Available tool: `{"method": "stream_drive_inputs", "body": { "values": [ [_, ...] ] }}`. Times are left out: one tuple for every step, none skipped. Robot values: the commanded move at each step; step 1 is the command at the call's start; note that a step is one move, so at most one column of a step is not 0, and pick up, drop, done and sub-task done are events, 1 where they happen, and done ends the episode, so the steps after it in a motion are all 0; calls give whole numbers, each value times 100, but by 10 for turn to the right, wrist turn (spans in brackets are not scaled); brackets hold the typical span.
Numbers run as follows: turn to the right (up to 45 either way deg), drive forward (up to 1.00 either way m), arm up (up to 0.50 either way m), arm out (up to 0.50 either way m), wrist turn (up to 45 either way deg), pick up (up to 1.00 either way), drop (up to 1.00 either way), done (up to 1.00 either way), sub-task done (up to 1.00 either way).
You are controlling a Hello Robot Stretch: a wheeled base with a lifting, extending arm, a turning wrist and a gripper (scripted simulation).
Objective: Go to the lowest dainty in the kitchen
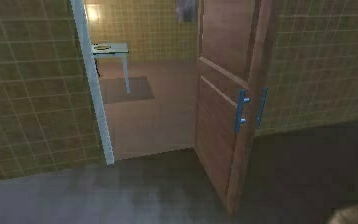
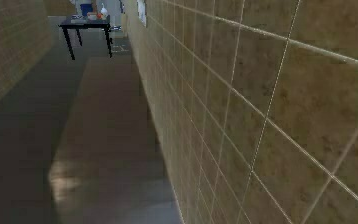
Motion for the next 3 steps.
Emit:
{"method": "stream_drive_inputs", "body": {
  "values": [
    [-150,0,0,0,0,0,0,0,0],
    [0,30,0,0,0,0,0,0,0],
    [-450,0,0,0,0,0,0,0,0]
  ]
}}
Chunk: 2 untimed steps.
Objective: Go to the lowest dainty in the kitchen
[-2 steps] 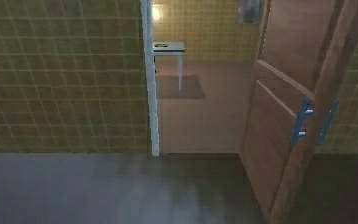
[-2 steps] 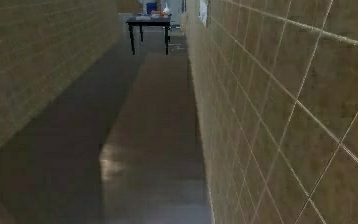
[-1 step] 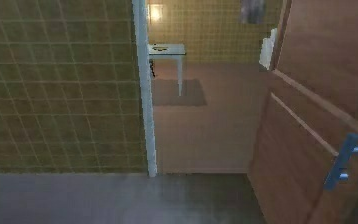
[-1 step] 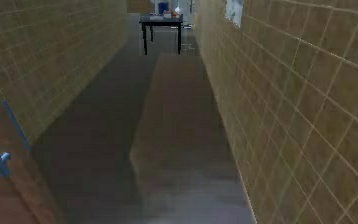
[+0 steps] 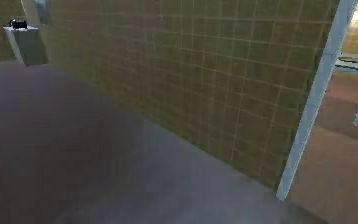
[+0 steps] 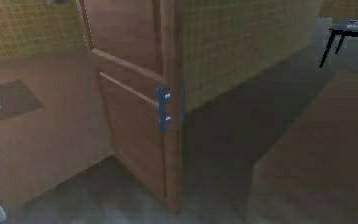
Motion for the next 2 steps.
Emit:
{"method": "stream_drive_inputs", "body": {
  "values": [
    [-420,0,0,0,0,0,0,0,0],
    [0,100,0,0,0,0,0,0,0]
  ]
}}
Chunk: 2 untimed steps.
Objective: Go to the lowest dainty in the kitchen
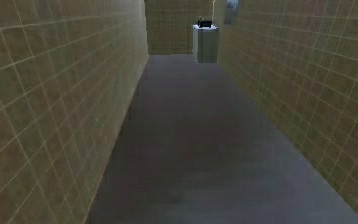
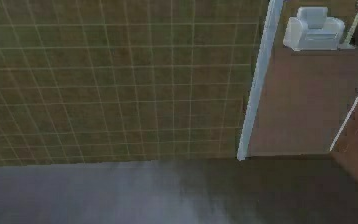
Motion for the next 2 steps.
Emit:
{"method": "stream_drive_inputs", "body": {
  "values": [
    [0,100,0,0,0,0,0,0,0],
    [0,100,0,0,0,0,0,0,0]
  ]
}}
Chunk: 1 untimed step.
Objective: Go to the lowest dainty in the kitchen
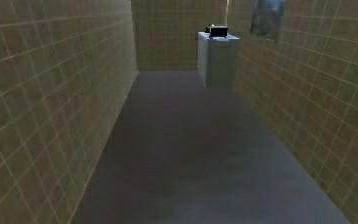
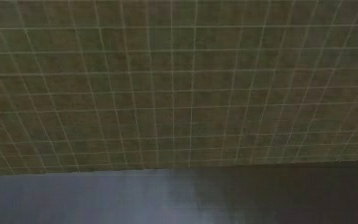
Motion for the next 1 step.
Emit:
{"method": "stream_drive_inputs", "body": {
  "values": [
    [0,100,0,0,0,0,0,0,0]
  ]
}}
